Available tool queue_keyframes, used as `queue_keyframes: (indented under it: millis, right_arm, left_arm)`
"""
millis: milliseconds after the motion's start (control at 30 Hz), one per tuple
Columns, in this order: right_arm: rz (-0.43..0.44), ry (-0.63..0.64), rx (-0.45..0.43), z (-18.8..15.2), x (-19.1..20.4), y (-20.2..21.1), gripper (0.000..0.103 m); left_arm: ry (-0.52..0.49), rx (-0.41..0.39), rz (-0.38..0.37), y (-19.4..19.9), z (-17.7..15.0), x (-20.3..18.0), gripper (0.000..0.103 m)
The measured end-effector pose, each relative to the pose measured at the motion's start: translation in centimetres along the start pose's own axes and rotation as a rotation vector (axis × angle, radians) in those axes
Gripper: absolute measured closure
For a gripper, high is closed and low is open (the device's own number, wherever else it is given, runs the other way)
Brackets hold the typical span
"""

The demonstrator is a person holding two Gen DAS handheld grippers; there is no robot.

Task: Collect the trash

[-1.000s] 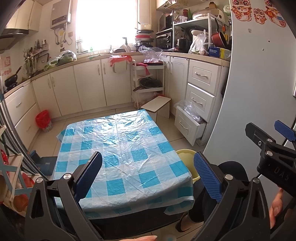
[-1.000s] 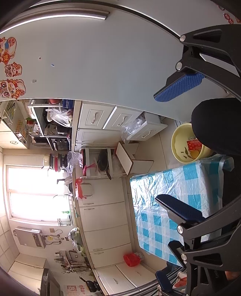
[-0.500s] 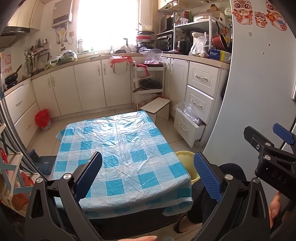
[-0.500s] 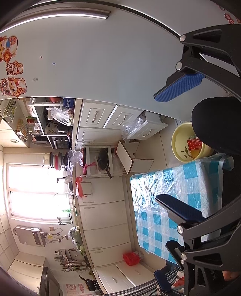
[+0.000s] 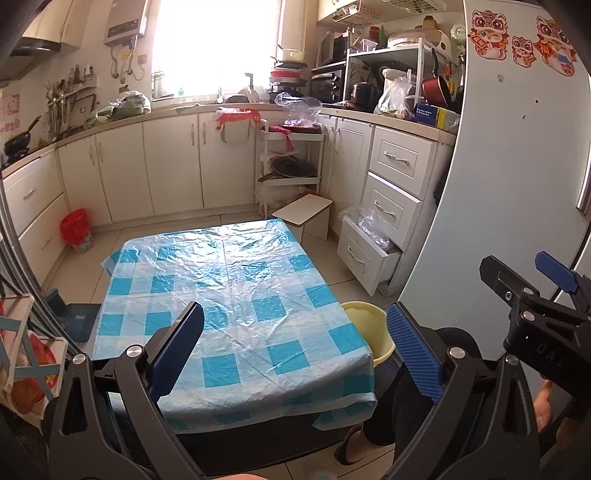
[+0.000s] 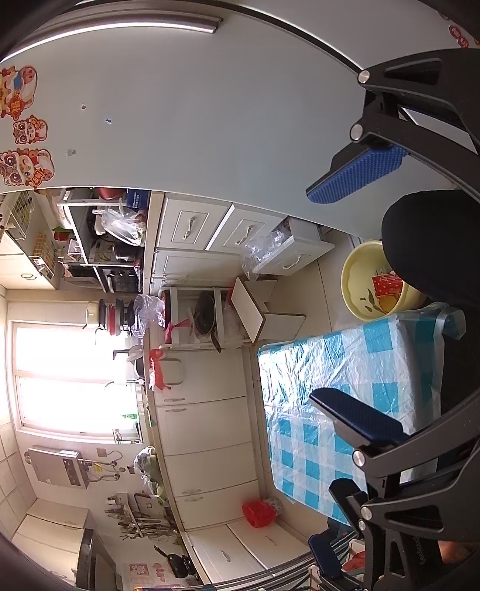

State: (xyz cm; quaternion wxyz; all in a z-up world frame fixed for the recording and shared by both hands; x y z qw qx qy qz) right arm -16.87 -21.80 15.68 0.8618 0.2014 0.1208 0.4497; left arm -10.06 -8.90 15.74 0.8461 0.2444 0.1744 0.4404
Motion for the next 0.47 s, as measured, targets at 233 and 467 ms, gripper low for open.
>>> queue_keyframes:
  millis: [233,467]
  right_arm:
    - [0.000,0.010,0.014,-0.3,0.7,-0.6,0.007]
    - [0.015,0.034,0.035,-0.3,2.2,-1.9,0.007]
  left_arm:
    - [-0.010,-0.012,0.119,-0.6,1.0,3.9,0.008]
    - [0.054,0.061,0.147,-3.9,1.1,8.2,0.008]
Point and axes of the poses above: each gripper's, at about its wrist camera, not at the fingertips, and y roughly against the way its jaws point, x to its left, z to its top, the point moved 6 cm from there along -y, roughly the way its jaws point, and after that the axes turned 1 degree about x, right-handed, at the moved point
